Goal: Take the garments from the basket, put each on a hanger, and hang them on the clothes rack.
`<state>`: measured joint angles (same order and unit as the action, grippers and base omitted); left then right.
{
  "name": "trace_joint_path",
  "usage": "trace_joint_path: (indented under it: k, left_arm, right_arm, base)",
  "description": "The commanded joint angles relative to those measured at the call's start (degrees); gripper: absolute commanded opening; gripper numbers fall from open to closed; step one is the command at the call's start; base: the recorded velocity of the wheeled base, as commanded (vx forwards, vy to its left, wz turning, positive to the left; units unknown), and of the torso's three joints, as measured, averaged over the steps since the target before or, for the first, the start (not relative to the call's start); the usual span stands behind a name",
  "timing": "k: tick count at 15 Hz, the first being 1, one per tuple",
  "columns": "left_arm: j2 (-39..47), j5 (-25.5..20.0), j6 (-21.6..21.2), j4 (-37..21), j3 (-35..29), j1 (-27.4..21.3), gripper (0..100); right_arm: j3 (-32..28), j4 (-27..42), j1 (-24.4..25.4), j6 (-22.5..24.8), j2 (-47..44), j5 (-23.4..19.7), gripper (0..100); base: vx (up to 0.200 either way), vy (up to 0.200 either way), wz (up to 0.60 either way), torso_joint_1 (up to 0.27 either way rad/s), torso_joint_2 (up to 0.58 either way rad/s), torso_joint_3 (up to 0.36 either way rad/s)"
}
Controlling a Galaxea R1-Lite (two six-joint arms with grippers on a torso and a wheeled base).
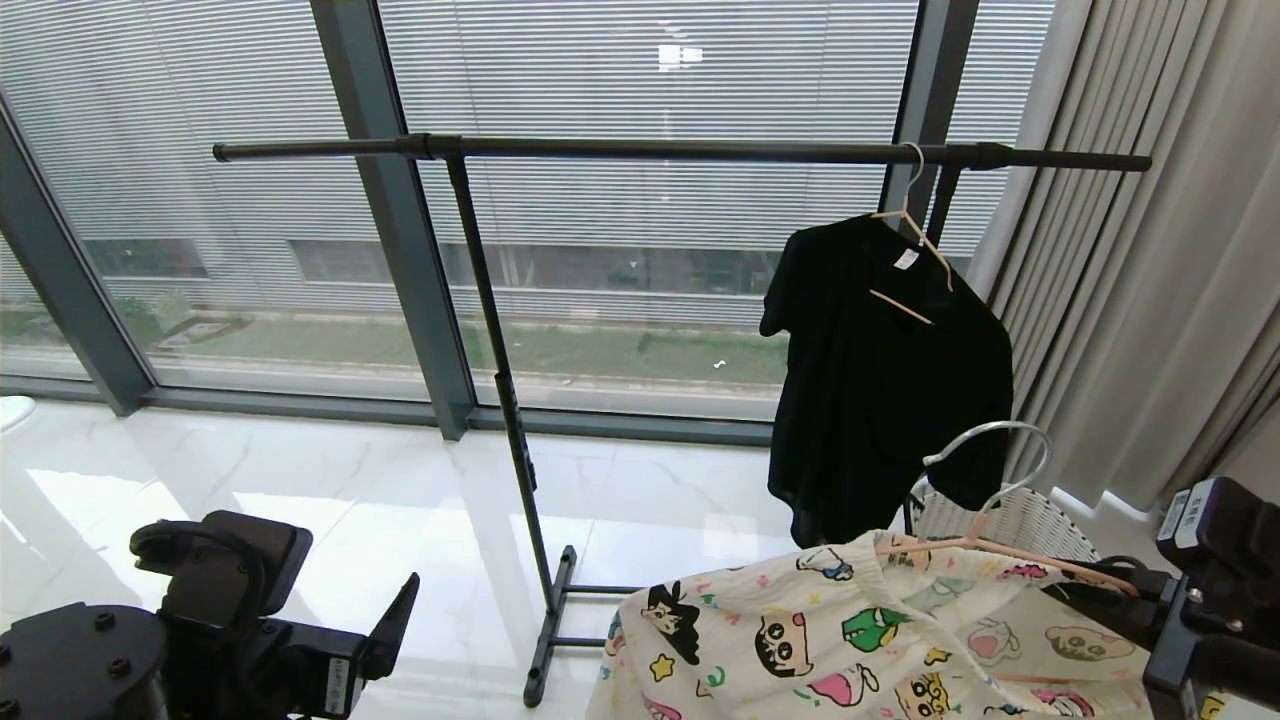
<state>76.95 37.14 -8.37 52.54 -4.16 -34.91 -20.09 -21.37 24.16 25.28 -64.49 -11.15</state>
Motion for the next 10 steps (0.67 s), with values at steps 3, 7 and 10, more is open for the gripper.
trace_joint_path:
  k: [3, 7, 10]
  left_arm:
    - [-3.2, 0.0, -0.2, -0.1, -1.6, 6.6, 100]
    - [-3.3, 0.0, -0.3, 0.0, -3.0, 9.6, 100]
    - [-3.0, 0.0, -0.5, 0.0, -3.3, 9.9, 100]
  right_arm:
    - [0.1, 3.1, 0.3, -2.8, 0.3, 4.9, 0]
    - [0.0, 8.9, 0.3, -5.2, 0.2, 8.2, 0]
    - [-0.3, 9.2, 0.3, -11.3, -3.4, 10.8, 0]
  base:
    - [0.000, 0.000, 0.00, 0.000, 0.00, 0.000]
    - [0.000, 0.000, 0.00, 0.000, 0.00, 0.000]
    - [0.000, 0.000, 0.00, 0.000, 0.00, 0.000]
